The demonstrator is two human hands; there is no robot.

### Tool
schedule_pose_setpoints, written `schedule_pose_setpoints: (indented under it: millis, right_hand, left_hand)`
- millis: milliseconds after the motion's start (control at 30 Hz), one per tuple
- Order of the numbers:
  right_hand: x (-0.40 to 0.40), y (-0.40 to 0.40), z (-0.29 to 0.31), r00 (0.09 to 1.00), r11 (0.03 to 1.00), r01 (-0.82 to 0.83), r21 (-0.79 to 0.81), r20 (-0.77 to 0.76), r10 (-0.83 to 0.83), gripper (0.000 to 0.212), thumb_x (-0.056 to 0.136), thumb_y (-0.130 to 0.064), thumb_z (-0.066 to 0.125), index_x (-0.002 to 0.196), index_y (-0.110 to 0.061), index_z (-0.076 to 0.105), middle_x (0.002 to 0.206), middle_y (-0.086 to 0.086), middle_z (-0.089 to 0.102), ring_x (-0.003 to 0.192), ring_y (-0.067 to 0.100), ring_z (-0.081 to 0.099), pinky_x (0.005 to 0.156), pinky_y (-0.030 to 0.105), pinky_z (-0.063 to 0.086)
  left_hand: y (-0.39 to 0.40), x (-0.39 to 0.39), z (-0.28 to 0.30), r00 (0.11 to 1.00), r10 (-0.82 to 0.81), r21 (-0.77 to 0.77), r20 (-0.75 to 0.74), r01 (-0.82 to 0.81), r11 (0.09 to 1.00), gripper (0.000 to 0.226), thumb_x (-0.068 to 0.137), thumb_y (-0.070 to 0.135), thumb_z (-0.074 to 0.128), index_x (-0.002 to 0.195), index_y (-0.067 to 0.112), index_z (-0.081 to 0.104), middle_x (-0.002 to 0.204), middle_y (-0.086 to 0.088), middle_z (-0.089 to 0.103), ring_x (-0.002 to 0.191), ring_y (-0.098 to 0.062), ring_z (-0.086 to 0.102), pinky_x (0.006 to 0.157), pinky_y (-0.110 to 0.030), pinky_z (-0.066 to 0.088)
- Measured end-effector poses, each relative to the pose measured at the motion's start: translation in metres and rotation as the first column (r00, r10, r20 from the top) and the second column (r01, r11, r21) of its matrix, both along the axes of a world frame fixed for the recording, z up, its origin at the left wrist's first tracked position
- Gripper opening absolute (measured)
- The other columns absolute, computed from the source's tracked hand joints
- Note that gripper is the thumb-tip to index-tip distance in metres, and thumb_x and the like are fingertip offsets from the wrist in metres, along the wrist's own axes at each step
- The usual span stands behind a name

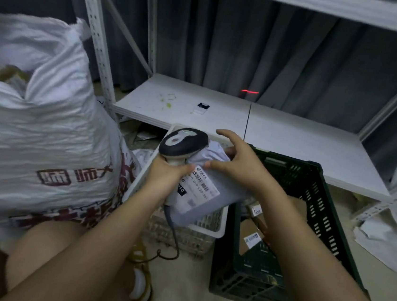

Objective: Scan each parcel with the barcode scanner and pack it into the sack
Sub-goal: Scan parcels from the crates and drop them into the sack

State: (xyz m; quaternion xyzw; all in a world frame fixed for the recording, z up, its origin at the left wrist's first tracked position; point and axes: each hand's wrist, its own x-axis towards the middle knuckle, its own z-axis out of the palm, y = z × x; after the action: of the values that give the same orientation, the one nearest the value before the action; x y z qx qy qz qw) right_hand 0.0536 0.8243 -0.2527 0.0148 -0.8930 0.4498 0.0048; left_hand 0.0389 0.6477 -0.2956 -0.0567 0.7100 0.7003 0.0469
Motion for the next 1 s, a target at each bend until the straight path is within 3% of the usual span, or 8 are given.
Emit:
schedule_pose_setpoints:
  millis: [100,167,267,400,500,667,867,1000]
  right_hand:
    - [0.019,0.014,0.006,0.997,0.997,0.023,0.079,0.070,-0.029,0.075,0.075,-0.038,0.080,0.139,-0.034,0.042,0.117,-0.006,0.059,0.104,0.018,0.061,0.089,0.041,0.055]
    - [0.036,0.024,0.001,0.989,0.999,0.043,0.030,0.139,-0.046,0.055,0.078,-0.033,0.079,0.127,-0.026,0.056,0.117,-0.009,0.062,0.106,0.015,0.061,0.091,0.038,0.054]
    - [0.052,0.019,-0.011,0.985,0.936,0.166,-0.309,0.092,-0.144,0.023,0.083,-0.025,0.075,0.105,-0.027,0.066,0.104,-0.006,0.071,0.098,0.011,0.067,0.089,0.032,0.056]
    - [0.041,0.005,-0.006,0.935,0.696,0.313,-0.646,0.082,-0.344,0.014,0.090,-0.017,0.067,0.103,-0.022,0.065,0.106,0.003,0.071,0.098,0.018,0.069,0.081,0.031,0.059]
    - [0.025,0.008,0.008,0.883,0.706,0.397,-0.587,0.035,-0.467,0.014,0.094,-0.020,0.062,0.107,-0.015,0.064,0.101,-0.001,0.068,0.090,0.011,0.065,0.067,0.020,0.056]
    - [-0.006,0.018,0.030,0.852,0.729,0.440,-0.525,-0.012,-0.523,0.015,0.094,-0.018,0.063,0.105,-0.010,0.066,0.098,0.004,0.069,0.089,0.019,0.065,0.088,0.040,0.055]
    - [-0.024,0.031,0.042,0.837,0.759,0.465,-0.455,-0.051,-0.544,0.023,0.092,-0.018,0.064,0.113,-0.007,0.066,0.107,0.008,0.069,0.094,0.022,0.064,0.084,0.036,0.053]
    - [-0.025,0.040,0.039,0.828,0.739,0.476,-0.476,-0.041,-0.560,0.025,0.092,-0.018,0.064,0.114,-0.004,0.065,0.108,0.010,0.069,0.096,0.024,0.065,0.089,0.042,0.055]
  left_hand:
    - [-0.008,0.002,0.018,1.000,0.012,0.055,-0.017,-0.011,0.998,0.028,0.078,0.009,0.077,0.102,0.010,0.063,0.089,-0.001,0.068,0.077,-0.012,0.064,0.064,-0.025,0.054]
    - [-0.014,0.000,0.029,0.998,0.047,0.109,-0.030,-0.044,0.993,0.034,0.078,0.009,0.077,0.108,0.007,0.063,0.094,-0.005,0.070,0.080,-0.016,0.067,0.067,-0.027,0.055]
    - [-0.017,0.001,0.041,0.997,0.062,0.161,-0.039,-0.055,0.985,0.041,0.075,0.008,0.078,0.113,0.003,0.063,0.101,-0.011,0.071,0.085,-0.021,0.070,0.071,-0.031,0.056]
    - [-0.018,0.006,0.054,0.997,0.046,0.196,-0.056,-0.034,0.980,0.039,0.077,0.006,0.077,0.113,0.001,0.064,0.103,-0.012,0.071,0.088,-0.022,0.069,0.080,-0.035,0.056]
    - [-0.022,0.011,0.063,0.997,0.004,0.164,-0.074,0.008,0.987,0.034,0.078,0.012,0.077,0.109,0.005,0.066,0.098,-0.006,0.072,0.084,-0.015,0.069,0.070,-0.027,0.056]
    - [-0.021,0.020,0.073,0.982,-0.111,0.056,-0.155,0.121,0.991,0.031,0.084,0.015,0.073,0.112,0.007,0.064,0.093,0.003,0.070,0.076,-0.002,0.064,0.061,-0.012,0.050]
    - [-0.006,0.024,0.077,0.968,-0.154,-0.079,-0.200,0.141,0.987,0.029,0.084,0.013,0.072,0.111,0.006,0.063,0.092,-0.003,0.066,0.073,-0.004,0.058,0.056,-0.006,0.045]
    - [0.003,0.024,0.067,0.970,-0.171,-0.185,-0.175,0.138,0.973,0.023,0.082,0.016,0.073,0.103,0.018,0.062,0.095,-0.006,0.069,0.089,-0.022,0.064,0.075,-0.028,0.053]
